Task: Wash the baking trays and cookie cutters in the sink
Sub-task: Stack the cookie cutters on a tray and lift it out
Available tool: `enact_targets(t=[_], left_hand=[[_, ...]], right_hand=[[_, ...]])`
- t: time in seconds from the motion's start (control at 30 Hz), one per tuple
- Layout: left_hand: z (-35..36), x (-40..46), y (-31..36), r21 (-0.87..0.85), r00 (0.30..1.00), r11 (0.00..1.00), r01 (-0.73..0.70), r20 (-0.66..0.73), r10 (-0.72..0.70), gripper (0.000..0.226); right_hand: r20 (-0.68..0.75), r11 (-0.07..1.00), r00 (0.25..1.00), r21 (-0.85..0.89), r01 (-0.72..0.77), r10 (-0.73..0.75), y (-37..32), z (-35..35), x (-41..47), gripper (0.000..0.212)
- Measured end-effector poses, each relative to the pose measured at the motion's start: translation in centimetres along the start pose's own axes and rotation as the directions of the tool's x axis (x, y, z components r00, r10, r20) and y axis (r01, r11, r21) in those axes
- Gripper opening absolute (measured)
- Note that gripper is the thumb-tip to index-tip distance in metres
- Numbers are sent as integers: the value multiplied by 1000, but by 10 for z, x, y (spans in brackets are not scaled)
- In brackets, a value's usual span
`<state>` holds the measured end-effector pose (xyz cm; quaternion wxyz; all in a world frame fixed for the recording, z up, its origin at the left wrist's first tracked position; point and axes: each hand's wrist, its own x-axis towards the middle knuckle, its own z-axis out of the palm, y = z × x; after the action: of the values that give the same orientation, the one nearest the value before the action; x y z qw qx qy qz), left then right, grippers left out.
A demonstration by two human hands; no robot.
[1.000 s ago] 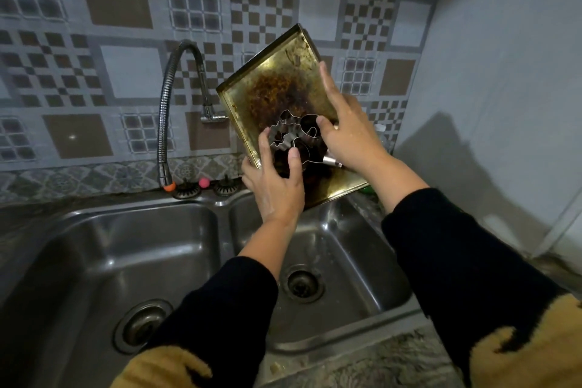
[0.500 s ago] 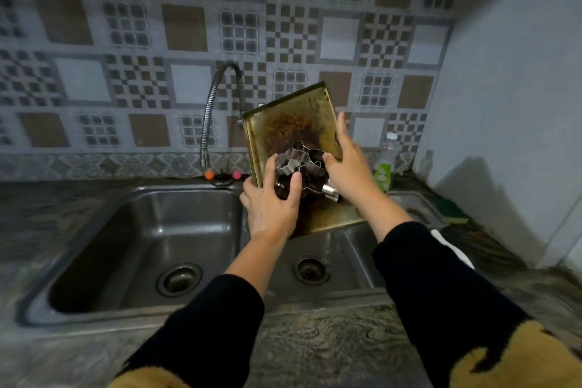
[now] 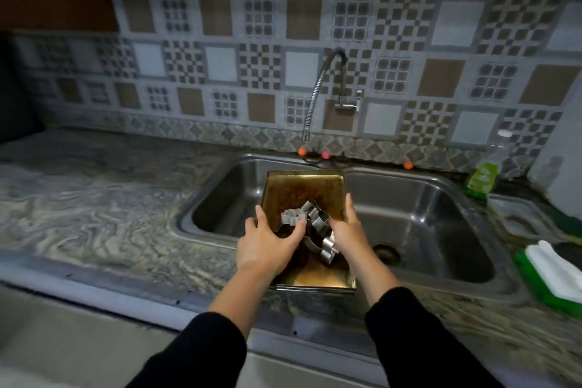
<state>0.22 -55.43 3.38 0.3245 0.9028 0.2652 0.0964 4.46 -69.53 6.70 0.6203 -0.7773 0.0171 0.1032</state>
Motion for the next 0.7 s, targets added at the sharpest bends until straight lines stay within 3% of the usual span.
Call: enact_targets(t=[0.33,0.7], left_hand=[[-95,34,-124,-30,994,995,95,-50,-96,116],[-199,120,-254,4,990,990,138,-10,-138,110]], right_hand=[[151,999,988,-34,-14,19,-25,152,-15,70],[166,998,985,-38,-41,47,-46,344,2,69]])
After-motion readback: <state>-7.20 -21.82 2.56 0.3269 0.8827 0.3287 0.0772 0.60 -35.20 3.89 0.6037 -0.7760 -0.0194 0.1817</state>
